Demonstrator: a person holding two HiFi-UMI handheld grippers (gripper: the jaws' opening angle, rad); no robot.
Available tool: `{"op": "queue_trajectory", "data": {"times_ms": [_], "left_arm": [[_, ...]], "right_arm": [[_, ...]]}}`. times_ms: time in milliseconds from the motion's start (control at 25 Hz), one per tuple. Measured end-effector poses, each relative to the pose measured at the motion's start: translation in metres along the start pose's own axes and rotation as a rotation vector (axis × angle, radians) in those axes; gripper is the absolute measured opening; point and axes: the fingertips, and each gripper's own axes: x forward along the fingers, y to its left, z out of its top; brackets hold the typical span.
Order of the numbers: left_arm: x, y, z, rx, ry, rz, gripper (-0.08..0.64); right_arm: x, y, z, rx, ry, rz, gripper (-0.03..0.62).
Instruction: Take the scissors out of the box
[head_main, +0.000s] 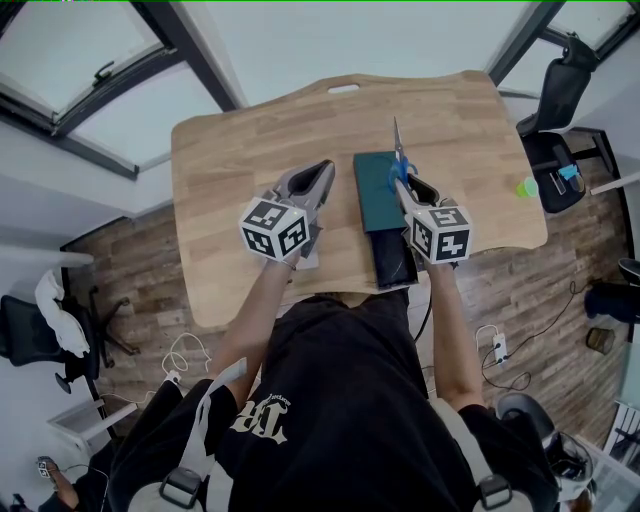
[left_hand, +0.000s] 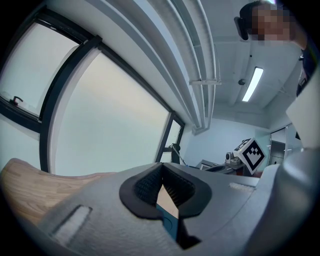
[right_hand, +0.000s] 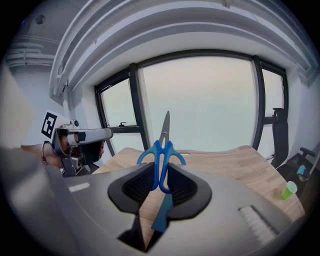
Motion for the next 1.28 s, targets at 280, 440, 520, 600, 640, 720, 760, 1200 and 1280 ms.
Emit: {"op": "queue_trajectory", "data": {"times_ms": [280,440,520,600,640,720,760,1200,1280], "left_arm": [[0.003,0.003,0.001,-0.004,-0.002,0.0,0.0],[0.003,0.005,0.002,-0.006,-0.005,0.001,0.0],[0.004,0.006,0.002,-0.008,-0.006,0.002,0.0],[0.004,0.006,0.002,-0.008,-0.006,0.003,0.0],[0.004,0.006,0.002,-0.008,-0.006,0.003,0.0],[0.003,0.006,0.003,-0.009,-0.007,0.003,0.0],[0.003,0.007,0.003,-0.009,-0.007,0.003,0.0],[0.005,0.01,0.001,-0.013,-0.005,0.003,0.0],[0.005,0.011,0.0,-0.014,-0.004,0.004,0.0]], "right_arm": [[0.003,-0.002,0.001,0.01,0.004,0.006,0.086],[0.005,-0.002,0.002,0.006,0.007,0.006,0.084],[0.006,-0.002,0.002,0.003,0.009,0.007,0.085],[0.006,-0.002,0.001,0.003,0.011,0.009,0.084],[0.007,-0.001,0.001,0.002,0.012,0.01,0.084],[0.007,-0.001,0.001,0.002,0.013,0.011,0.085],[0.007,-0.001,0.002,0.001,0.013,0.012,0.084],[0.011,0.0,0.0,0.002,0.02,0.016,0.084],[0.012,0.0,-0.001,0.002,0.022,0.016,0.085]]}}
